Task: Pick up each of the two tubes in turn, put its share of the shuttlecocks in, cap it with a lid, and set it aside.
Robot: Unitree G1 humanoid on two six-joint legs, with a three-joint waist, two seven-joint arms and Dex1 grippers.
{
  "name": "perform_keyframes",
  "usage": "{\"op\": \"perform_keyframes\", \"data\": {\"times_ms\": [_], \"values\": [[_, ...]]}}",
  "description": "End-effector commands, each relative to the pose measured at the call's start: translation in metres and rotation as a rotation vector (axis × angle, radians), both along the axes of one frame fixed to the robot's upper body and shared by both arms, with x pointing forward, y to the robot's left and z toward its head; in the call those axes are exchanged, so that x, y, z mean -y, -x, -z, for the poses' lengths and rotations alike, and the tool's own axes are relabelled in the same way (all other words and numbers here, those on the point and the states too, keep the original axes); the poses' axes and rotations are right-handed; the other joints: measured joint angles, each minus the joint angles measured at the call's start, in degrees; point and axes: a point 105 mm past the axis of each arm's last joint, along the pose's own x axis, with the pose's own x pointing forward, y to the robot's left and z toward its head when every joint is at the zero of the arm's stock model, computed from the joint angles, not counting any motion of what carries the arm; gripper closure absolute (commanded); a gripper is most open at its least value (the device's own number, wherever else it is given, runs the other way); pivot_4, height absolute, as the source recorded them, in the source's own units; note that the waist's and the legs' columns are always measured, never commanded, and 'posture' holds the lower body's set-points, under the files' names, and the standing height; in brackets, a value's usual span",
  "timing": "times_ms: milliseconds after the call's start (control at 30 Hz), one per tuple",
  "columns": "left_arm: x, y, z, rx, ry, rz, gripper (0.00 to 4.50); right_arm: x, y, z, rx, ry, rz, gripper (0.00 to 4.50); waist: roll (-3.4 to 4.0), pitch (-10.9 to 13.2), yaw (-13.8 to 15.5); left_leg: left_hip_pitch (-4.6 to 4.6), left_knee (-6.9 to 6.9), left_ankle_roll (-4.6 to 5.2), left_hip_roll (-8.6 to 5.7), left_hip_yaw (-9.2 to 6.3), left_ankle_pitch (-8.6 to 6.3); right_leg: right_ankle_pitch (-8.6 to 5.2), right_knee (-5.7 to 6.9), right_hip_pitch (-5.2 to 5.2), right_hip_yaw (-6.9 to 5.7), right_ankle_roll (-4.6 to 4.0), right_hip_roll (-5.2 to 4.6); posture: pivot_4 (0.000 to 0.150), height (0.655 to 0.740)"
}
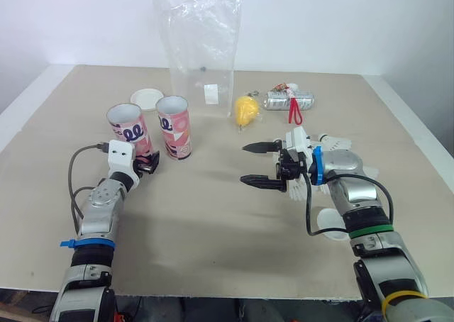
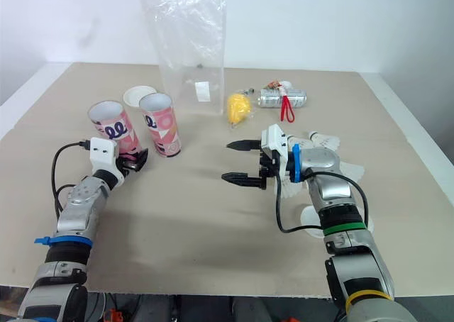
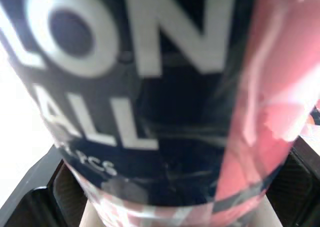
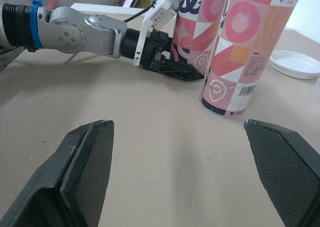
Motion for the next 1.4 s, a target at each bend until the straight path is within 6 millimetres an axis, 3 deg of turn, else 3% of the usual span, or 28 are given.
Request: {"op": "perform_keyframes", "data": {"times_ms": [33,167,467,633,833,1033,1233,1400], "values": [[-0.007,-0.002,-0.007,0.029,-0.010,-0.026,0.55,0.004,0.001,-0.016,0.053,-0.021,0.005,0.00,0.00,0.0,0.0,0.00,0.00,0.00,0.00,0.00,0.00,-0.01,0.00,0.00,0.00,0.01,0.00,0.150,0.7400],[-0.013,-0.001,-0.010,0.049,-0.005,-0.057,1.55,0.004,0.001,-0.016,0.053,-0.020,0.005,0.00,0.00,0.0,0.0,0.01,0.01,0.00,0.00,0.00,0.00,0.00,0.00,0.00,0.00,0.02,0.00,0.150,0.7400],[-0.020,0.006,-0.012,0.073,-0.067,-0.068,1.55,0.002,0.003,-0.017,0.043,-0.044,0.009,0.00,0.01,0.0,0.0,0.00,0.00,0.00,0.01,0.00,0.00,0.00,0.00,-0.01,0.00,0.02,0.00,0.150,0.7400],[-0.014,0.026,-0.036,0.156,-0.223,0.062,1.55,0.007,0.016,-0.029,0.048,-0.108,0.060,0.00,0.03,0.0,0.0,-0.05,-0.09,-0.09,0.03,-0.01,-0.05,-0.05,0.00,-0.07,0.00,-0.07,0.00,0.150,0.7400],[0.026,0.069,-0.051,0.118,-0.472,0.476,1.55,0.022,0.060,-0.035,0.015,-0.188,0.181,0.00,0.05,0.0,0.8,-0.11,-0.11,-0.31,0.00,-0.04,-0.20,-0.29,0.01,-0.07,-0.08,-0.15,-0.09,0.150,0.7400],[0.067,0.095,-0.035,-0.038,-0.661,0.825,1.55,0.036,0.089,-0.020,-0.092,-0.219,0.495,0.00,0.15,0.0,0.8,0.00,-0.10,-0.36,0.02,-0.02,-0.38,-0.56,0.01,-0.04,-0.10,-0.12,-0.13,0.150,0.7400],[0.103,0.091,-0.027,-0.174,-0.750,1.048,1.55,0.050,0.090,-0.007,-0.143,-0.275,0.826,0.00,0.12,0.1,0.6,-0.06,0.10,-0.22,0.00,-0.04,-0.30,-0.72,0.01,-0.02,-0.09,-0.07,-0.13,0.150,0.7400],[0.113,0.081,-0.024,-0.263,-0.852,1.151,1.55,0.051,0.090,0.006,-0.203,-0.293,0.949,0.00,0.13,0.0,0.1,-0.05,0.08,-0.10,0.01,-0.04,-0.23,-0.67,0.02,-0.03,-0.06,-0.10,-0.10,0.150,0.7400]]}}
